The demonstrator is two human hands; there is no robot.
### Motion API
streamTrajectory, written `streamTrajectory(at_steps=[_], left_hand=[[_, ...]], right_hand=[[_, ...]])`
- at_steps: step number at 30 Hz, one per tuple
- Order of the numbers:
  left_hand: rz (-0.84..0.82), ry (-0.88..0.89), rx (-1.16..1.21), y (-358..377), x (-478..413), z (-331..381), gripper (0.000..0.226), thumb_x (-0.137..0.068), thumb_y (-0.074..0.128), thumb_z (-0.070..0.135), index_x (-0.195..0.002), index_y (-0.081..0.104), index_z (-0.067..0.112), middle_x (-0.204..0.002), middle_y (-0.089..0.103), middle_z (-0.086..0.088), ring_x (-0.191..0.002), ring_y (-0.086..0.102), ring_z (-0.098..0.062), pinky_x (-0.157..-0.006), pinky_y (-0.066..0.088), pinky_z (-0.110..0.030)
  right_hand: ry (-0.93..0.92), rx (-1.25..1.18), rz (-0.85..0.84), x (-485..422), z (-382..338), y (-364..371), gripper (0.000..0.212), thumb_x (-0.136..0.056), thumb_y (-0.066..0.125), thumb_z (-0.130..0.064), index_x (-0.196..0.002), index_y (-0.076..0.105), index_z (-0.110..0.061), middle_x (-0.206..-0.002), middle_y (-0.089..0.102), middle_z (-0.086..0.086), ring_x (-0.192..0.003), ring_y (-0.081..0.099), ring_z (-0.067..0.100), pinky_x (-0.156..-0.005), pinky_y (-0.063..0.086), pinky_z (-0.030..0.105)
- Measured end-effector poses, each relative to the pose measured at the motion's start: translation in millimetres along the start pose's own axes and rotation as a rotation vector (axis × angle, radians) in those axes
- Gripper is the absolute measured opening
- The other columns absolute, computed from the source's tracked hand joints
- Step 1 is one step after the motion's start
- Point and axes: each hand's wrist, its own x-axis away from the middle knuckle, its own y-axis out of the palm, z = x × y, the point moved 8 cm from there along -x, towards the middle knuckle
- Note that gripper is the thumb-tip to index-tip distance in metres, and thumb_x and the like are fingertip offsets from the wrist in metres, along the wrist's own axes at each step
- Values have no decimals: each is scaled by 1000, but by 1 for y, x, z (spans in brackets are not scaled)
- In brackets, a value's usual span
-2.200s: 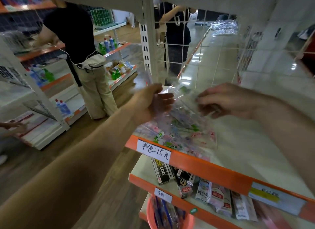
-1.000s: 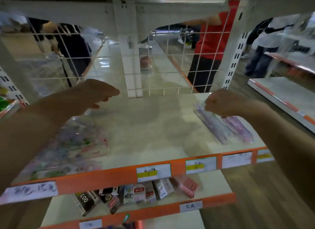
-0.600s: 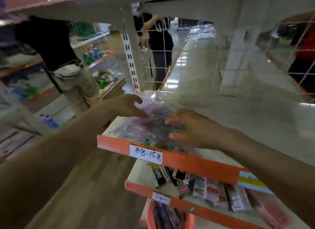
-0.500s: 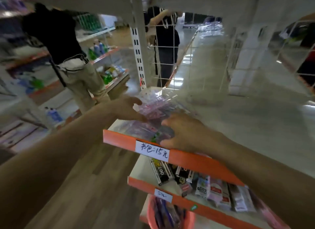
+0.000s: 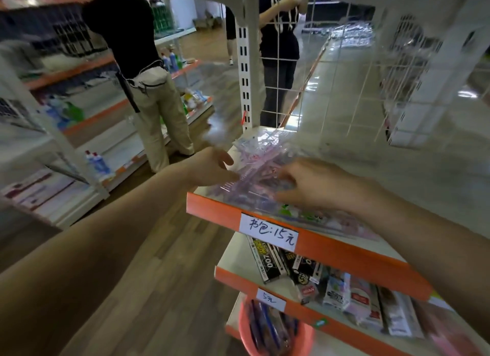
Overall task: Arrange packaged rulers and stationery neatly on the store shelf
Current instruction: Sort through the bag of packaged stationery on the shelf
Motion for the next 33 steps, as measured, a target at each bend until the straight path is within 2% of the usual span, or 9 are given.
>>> streamTrajectory(at_steps=[4,8,14,17,19,22,26,29,33], left_hand=[[-106,11,-79,12,-2,2,74,-75,75,46,-137,44,18,-115,55,2,-96,54,-15,-78,38,-23],[-96,34,-30,11,-7,0,58,-80,71,30,-133,48,20,-112,56,1,-96,57,-17,-76,42,-25],[-86,97,-21,4,-8,0,47,-84,68,24,-129,55,21,-104,58,5,-92,55,-12,-77,38,-20],[-18,173,-26,-10,-10,10,51,-83,69,30,-131,53,23,-118,57,7,-104,55,-9,-88,39,-20],[-65,245,155,-12,-6,27,49,-79,75,30,-124,56,26,-122,59,8,-111,56,-8,-94,41,-22],[-289,323,611,1,12,64,41,-76,71,25,-115,62,18,-119,66,1,-110,61,-12,-97,47,-31],[-308,333,919,9,17,86,23,-93,53,18,-109,64,7,-96,71,-7,-92,66,-20,-86,52,-31],[-265,297,1036,-1,10,77,20,-89,53,20,-100,62,7,-87,68,-12,-89,66,-29,-87,53,-41],[-218,216,1267,-20,-5,54,11,-94,47,14,-97,54,7,-91,68,-13,-81,70,-26,-70,60,-36]], right_hand=[[-37,17,-32,-17,-24,20,24,-83,62,-35,-70,44,-24,-73,43,-8,-72,45,14,-52,29,23],[35,-127,-125,-28,-6,29,10,-80,64,-24,-84,61,-16,-79,57,-1,-69,51,15,-58,39,28],[-9,-401,-47,-29,13,5,9,-83,70,-20,-91,65,-20,-87,63,-7,-81,59,10,-70,45,25],[-23,-577,95,-26,15,-30,13,-82,72,-18,-95,71,-15,-85,69,-9,-80,65,7,-78,51,19],[-53,-703,224,-25,15,-56,13,-82,72,-14,-94,71,-11,-85,72,-1,-76,68,9,-77,54,20],[-88,-868,429,-23,10,-87,13,-85,68,-8,-97,68,-3,-82,71,5,-65,65,2,-60,49,12],[-51,-1007,528,-21,17,-90,13,-89,63,-12,-98,68,-2,-95,70,18,-84,69,29,-76,56,38],[57,-815,424,-12,38,-72,21,-94,57,-19,-107,66,-6,-101,70,10,-87,68,21,-77,56,33],[201,-295,-64,12,65,-2,43,-87,66,-27,-128,57,-19,-123,59,-2,-102,58,12,-87,46,25]])
